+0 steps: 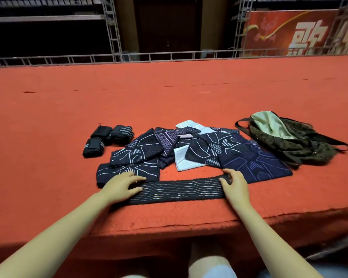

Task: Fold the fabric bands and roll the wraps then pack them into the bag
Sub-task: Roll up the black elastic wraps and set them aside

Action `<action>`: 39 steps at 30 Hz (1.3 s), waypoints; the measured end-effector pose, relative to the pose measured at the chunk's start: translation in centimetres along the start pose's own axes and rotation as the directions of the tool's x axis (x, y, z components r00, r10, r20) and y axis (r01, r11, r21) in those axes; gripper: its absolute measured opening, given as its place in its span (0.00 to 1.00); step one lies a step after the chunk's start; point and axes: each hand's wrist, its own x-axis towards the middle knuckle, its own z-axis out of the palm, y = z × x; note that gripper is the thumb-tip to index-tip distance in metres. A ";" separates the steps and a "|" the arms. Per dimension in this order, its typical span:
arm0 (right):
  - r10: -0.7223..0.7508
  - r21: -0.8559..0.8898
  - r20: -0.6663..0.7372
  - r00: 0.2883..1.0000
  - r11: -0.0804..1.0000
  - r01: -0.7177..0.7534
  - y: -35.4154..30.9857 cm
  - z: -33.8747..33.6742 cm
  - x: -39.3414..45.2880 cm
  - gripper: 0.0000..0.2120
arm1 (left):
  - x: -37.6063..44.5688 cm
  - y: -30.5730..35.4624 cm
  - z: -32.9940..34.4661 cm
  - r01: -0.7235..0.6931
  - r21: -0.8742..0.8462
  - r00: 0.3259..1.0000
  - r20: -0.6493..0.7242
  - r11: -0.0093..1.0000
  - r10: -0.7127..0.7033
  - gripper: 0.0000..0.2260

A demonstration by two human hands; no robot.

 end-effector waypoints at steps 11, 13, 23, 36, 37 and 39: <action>-0.023 -0.136 0.058 0.998 0.990 0.031 -0.4 -0.1 -0.4 0.13 | -1.9 -1.0 1.3 0.162 -0.021 0.959 -0.234 0.987 -0.163 0.29; -0.020 -0.143 0.058 0.998 0.989 0.028 -0.6 -0.1 -0.6 0.15 | -2.1 -1.5 1.4 0.213 -0.057 0.932 -0.287 0.975 -0.220 0.26; -0.149 -0.161 -0.006 0.989 0.976 0.146 -2.1 -0.1 -1.1 0.20 | -3.5 -2.9 1.4 0.293 -0.337 0.894 -0.236 0.895 -0.382 0.15; -0.387 -0.167 0.364 0.847 0.868 0.468 -10.6 8.0 -3.5 0.12 | -5.2 -3.0 1.9 0.219 -0.495 0.872 -0.288 0.841 -0.396 0.12; -0.394 -0.109 0.390 0.832 0.877 0.467 -11.3 9.0 -3.9 0.12 | -5.3 -3.0 1.8 0.209 -0.528 0.873 -0.280 0.823 -0.400 0.13; -0.433 -0.008 0.409 0.803 0.879 0.478 -12.7 10.7 -4.8 0.12 | -5.5 -3.1 1.7 0.191 -0.590 0.868 -0.271 0.784 -0.416 0.13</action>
